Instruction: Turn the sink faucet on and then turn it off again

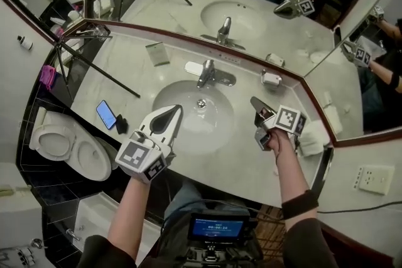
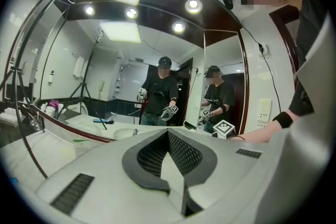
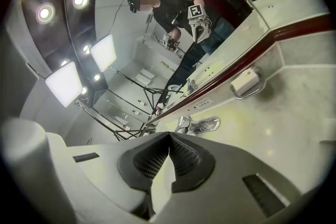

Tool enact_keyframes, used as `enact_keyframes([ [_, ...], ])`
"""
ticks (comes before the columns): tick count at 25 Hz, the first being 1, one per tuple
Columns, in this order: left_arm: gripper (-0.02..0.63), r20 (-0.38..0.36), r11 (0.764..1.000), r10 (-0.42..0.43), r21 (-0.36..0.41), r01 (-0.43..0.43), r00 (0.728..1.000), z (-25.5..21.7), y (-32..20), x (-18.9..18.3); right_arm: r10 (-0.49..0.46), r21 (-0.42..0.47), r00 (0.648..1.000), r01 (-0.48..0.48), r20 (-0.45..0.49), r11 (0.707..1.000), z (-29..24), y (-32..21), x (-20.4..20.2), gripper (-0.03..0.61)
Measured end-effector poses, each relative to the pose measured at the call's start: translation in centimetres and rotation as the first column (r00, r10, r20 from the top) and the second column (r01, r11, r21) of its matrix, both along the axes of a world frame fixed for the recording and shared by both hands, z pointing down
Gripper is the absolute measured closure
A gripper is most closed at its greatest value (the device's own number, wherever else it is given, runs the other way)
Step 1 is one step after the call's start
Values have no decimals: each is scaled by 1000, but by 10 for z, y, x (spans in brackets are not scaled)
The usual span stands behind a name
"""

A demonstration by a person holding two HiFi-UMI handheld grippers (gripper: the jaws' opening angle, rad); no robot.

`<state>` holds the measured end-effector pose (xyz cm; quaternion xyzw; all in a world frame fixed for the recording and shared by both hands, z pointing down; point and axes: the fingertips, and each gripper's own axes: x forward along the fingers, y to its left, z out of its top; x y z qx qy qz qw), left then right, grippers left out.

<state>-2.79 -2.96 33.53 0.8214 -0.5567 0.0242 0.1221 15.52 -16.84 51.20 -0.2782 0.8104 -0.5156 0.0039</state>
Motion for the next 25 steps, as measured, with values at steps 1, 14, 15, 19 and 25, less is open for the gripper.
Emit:
enact_keyframes([
  [1, 614, 10, 1000, -1, 8, 0, 1000, 1, 0, 1, 18, 2, 1000, -18, 1, 1000, -1, 3, 14, 578],
  [14, 614, 28, 1000, -15, 26, 15, 999, 1, 1, 23, 237, 42, 970, -235, -57, 971, -8, 50, 174, 578],
  [15, 614, 30, 1000, -9, 29, 9, 1000, 1, 2, 24, 251, 42, 966, -249, -56, 968, -10, 54, 182, 578],
  [19, 614, 27, 1000, -5, 31, 4, 1000, 2, 8, 28, 292, 48, 955, -290, -49, 956, -11, 70, 214, 578],
  [25, 614, 38, 999, 19, 33, -20, 999, -1, 11, 37, 340, 28, 940, -339, -36, 940, -9, 84, 240, 578],
])
